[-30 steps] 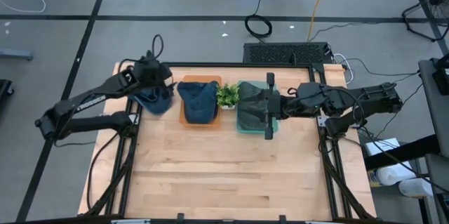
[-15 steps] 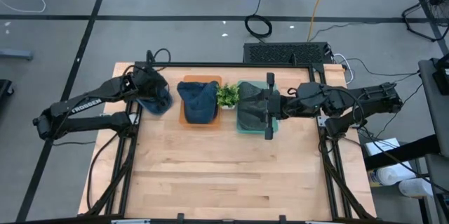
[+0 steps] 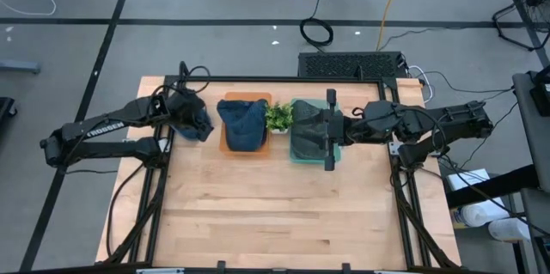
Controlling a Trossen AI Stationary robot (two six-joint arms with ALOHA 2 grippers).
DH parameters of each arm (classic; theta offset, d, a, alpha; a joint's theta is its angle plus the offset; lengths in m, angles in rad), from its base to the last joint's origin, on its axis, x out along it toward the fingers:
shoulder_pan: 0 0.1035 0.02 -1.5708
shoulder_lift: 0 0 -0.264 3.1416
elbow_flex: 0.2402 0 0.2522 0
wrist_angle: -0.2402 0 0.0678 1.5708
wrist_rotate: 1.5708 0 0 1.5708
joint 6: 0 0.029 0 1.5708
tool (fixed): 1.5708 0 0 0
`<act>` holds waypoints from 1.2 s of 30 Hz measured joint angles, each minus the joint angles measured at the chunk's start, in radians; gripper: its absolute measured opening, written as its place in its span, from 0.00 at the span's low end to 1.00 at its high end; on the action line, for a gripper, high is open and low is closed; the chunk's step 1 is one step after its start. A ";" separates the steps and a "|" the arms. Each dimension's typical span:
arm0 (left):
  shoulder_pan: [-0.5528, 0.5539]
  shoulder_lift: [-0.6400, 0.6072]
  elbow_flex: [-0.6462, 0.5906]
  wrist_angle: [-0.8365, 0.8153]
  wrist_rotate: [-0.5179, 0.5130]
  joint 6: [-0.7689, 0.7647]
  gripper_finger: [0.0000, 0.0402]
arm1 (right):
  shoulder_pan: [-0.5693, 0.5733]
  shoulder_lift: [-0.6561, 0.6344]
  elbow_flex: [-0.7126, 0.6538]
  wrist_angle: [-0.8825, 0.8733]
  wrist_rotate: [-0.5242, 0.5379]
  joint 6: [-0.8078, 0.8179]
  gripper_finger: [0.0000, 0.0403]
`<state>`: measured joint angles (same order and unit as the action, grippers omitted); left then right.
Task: Pick & Place hat
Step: Put the blue cap into the orange bin
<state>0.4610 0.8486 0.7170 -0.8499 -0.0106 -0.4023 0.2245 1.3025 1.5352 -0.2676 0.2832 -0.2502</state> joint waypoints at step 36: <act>-0.003 0.431 0.000 -0.275 -0.032 0.149 0.85 | 0.000 0.000 0.000 -0.136 -0.001 -0.001 0.25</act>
<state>0.4581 1.2797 0.7170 -1.1250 -0.0426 -0.2535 0.2245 1.3025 1.5352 -0.4037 0.2821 -0.2516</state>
